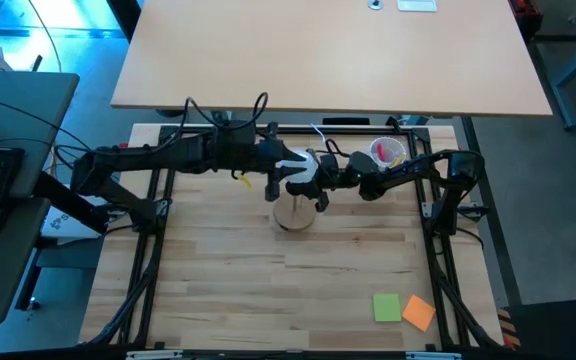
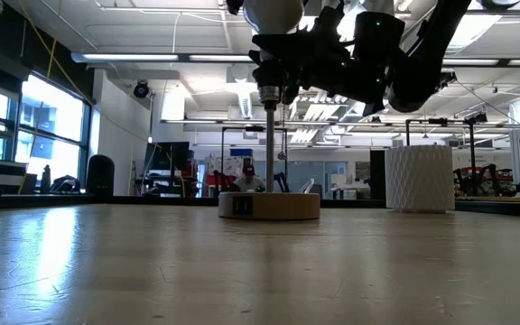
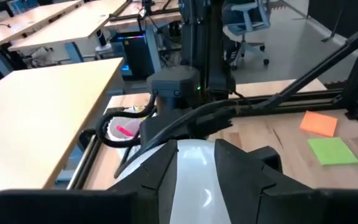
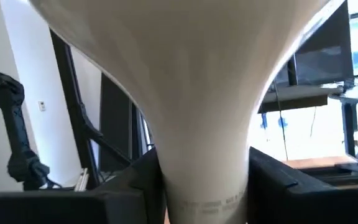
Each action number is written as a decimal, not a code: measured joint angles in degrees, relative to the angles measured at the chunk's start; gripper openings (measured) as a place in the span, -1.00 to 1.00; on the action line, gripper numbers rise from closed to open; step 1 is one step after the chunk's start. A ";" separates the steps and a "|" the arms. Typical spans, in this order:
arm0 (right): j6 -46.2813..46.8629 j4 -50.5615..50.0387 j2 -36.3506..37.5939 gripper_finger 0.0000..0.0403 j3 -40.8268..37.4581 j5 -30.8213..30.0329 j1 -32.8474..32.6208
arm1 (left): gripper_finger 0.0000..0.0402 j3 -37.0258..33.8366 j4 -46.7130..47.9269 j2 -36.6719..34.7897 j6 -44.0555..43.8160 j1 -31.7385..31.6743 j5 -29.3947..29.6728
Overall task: Screw lightbulb
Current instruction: Insert the white lightbulb into the desk lamp
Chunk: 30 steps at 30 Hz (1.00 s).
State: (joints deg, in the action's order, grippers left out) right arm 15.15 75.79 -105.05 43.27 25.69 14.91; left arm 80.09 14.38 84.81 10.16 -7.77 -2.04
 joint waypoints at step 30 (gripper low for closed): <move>-20.19 -51.24 28.58 -0.19 -0.20 -5.73 1.02 | -0.53 -0.33 0.46 -0.07 0.60 3.71 4.05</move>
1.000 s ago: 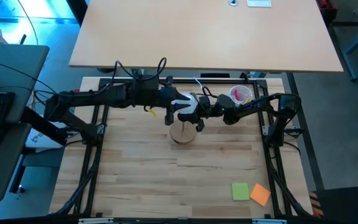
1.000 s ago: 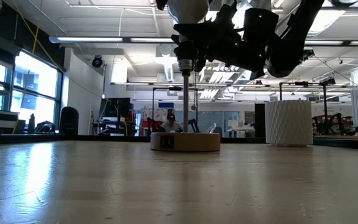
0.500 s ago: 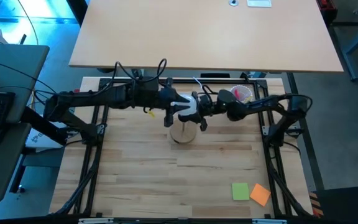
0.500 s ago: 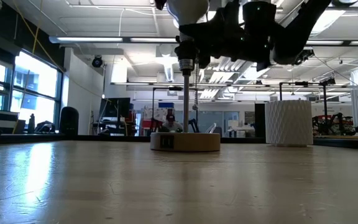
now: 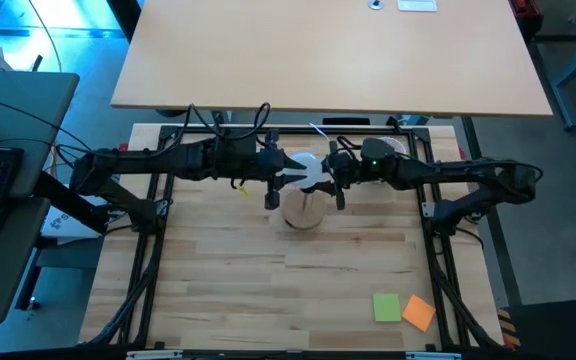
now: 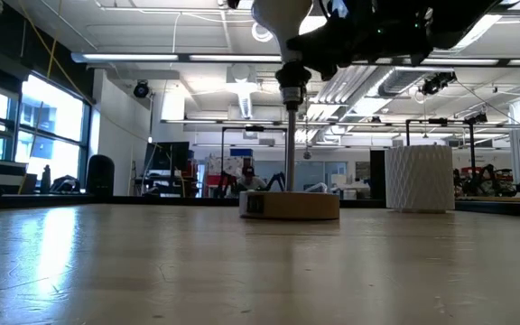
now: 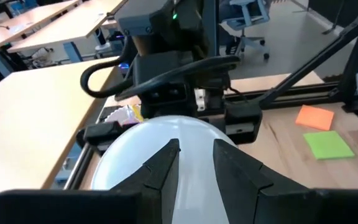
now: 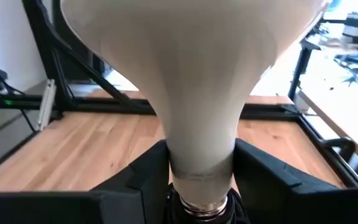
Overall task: Screw lightbulb
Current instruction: Insert the white lightbulb into the desk lamp
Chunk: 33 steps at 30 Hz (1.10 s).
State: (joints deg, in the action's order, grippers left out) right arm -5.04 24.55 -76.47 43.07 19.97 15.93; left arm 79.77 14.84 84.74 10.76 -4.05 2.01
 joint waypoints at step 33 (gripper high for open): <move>7.01 10.86 -0.42 -0.39 -3.06 -8.08 -1.03 | -0.53 -0.07 1.22 -9.45 -1.15 3.60 12.10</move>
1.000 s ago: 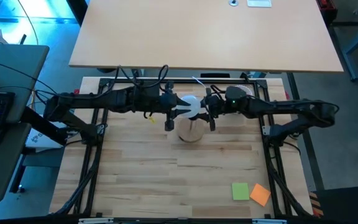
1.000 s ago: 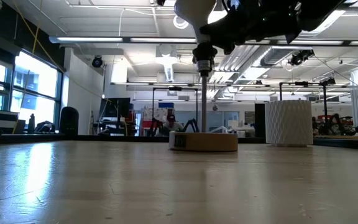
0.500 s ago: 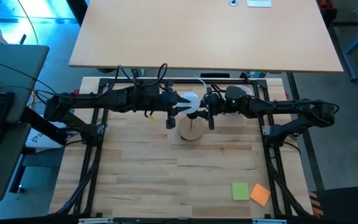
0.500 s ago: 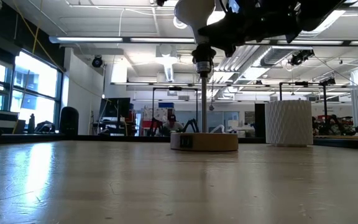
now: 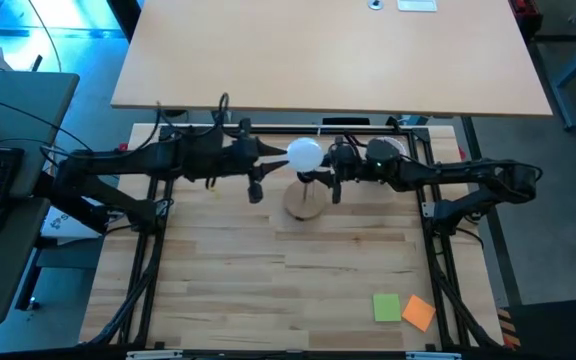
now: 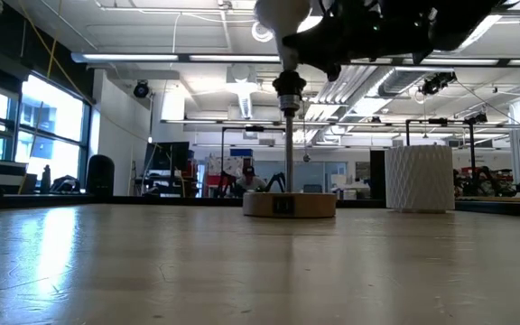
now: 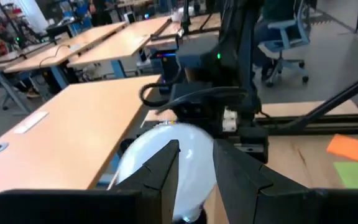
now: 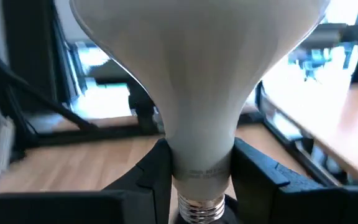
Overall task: Screw lightbulb
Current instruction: Insert the white lightbulb into the desk lamp
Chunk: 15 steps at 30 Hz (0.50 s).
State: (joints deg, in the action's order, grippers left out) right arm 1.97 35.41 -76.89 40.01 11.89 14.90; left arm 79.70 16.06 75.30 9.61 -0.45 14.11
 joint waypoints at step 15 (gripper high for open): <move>7.51 31.02 -7.73 -0.39 -7.62 -2.13 0.85 | -0.53 -1.84 0.58 0.88 0.07 4.64 8.81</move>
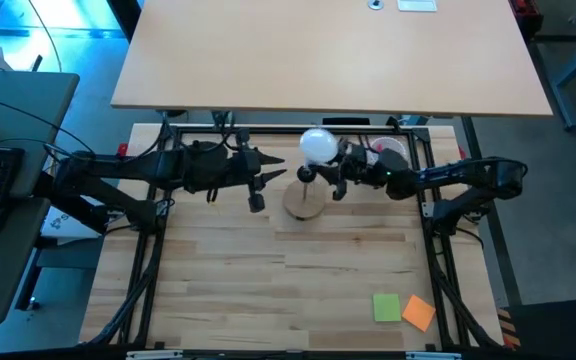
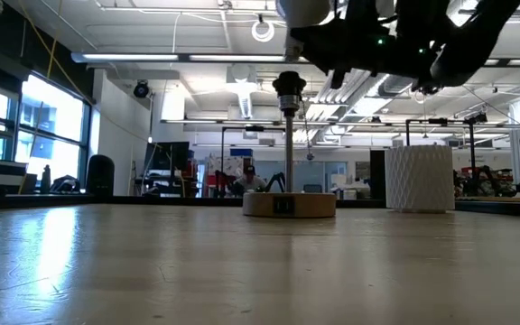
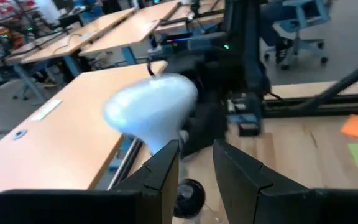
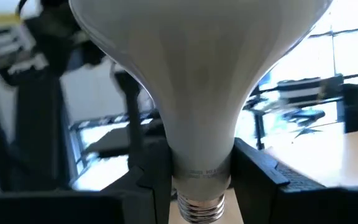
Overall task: Screw lightbulb
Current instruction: Insert the white lightbulb into the desk lamp
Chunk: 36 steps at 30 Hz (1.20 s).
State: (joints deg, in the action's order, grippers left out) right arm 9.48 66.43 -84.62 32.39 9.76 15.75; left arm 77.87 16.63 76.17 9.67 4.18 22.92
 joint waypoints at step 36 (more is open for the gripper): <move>-0.95 -0.34 -2.24 -0.39 -1.42 -1.77 0.41 | -0.53 0.07 2.86 -0.17 -2.12 3.04 10.84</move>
State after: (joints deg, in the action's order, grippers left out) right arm 8.54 66.08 -86.86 30.97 7.99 16.16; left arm 77.93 19.49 76.01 7.55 7.22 33.76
